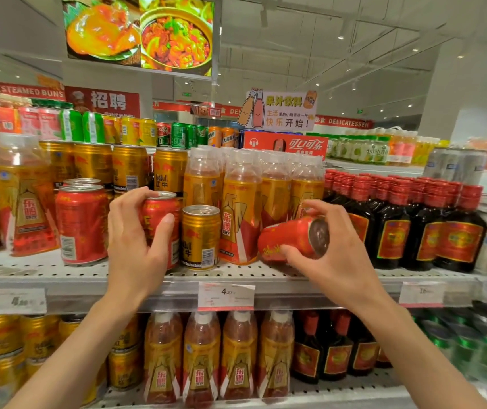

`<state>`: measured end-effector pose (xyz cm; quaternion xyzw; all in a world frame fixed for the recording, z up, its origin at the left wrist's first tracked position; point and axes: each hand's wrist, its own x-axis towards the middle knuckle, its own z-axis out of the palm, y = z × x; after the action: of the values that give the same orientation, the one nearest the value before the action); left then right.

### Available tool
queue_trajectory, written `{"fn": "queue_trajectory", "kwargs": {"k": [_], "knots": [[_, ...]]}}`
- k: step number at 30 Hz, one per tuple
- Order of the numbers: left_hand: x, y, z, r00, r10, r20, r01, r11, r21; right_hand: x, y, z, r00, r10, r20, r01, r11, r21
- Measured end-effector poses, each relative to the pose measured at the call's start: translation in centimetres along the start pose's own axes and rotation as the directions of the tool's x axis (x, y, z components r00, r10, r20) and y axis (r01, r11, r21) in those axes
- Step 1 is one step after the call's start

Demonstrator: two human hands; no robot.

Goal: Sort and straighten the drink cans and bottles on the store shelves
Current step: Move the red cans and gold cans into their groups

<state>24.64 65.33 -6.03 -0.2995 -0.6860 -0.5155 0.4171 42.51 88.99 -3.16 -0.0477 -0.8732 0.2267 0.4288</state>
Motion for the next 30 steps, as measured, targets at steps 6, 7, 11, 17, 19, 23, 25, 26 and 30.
{"fn": "queue_trajectory", "kwargs": {"k": [6,7,11,17,19,23,25,26,30], "knots": [[-0.1,0.1,0.0,1.000,-0.003,-0.002,0.003,1.000,0.003,2.8,-1.3,1.0,0.999,0.050,-0.011,-0.049,0.998,0.041],[-0.1,0.1,-0.1,1.000,-0.002,-0.002,0.002,1.000,0.002,3.0,-1.5,1.6,0.999,0.037,0.024,-0.037,0.999,0.017],[-0.2,0.1,-0.2,1.000,-0.006,0.006,0.006,1.000,-0.001,2.8,-1.7,3.5,0.995,0.077,0.061,-0.076,0.997,-0.016],[-0.2,0.1,-0.2,1.000,0.006,0.000,-0.006,1.000,-0.001,1.4,-1.2,3.9,0.985,0.141,0.102,-0.148,0.987,0.065],[-0.2,0.0,-0.1,1.000,0.006,0.000,-0.006,1.000,-0.004,0.7,-0.9,4.0,0.980,0.172,0.097,-0.181,0.979,0.095],[-0.3,0.0,-0.1,1.000,0.001,0.003,-0.001,1.000,-0.005,-0.3,-1.2,5.1,0.962,0.258,0.084,-0.265,0.960,0.090],[-0.3,0.0,-0.2,1.000,-0.002,0.004,0.002,1.000,-0.009,-0.3,-1.5,5.9,0.957,0.288,0.039,-0.289,0.957,0.035],[-0.3,0.0,-0.2,1.000,-0.003,0.005,0.003,1.000,-0.009,-0.3,-1.6,6.2,0.956,0.294,0.016,-0.294,0.956,0.005],[-0.3,0.1,-0.3,1.000,0.006,0.012,-0.006,1.000,-0.007,-0.4,-1.6,6.7,0.954,0.298,-0.032,-0.299,0.954,-0.026]]}}
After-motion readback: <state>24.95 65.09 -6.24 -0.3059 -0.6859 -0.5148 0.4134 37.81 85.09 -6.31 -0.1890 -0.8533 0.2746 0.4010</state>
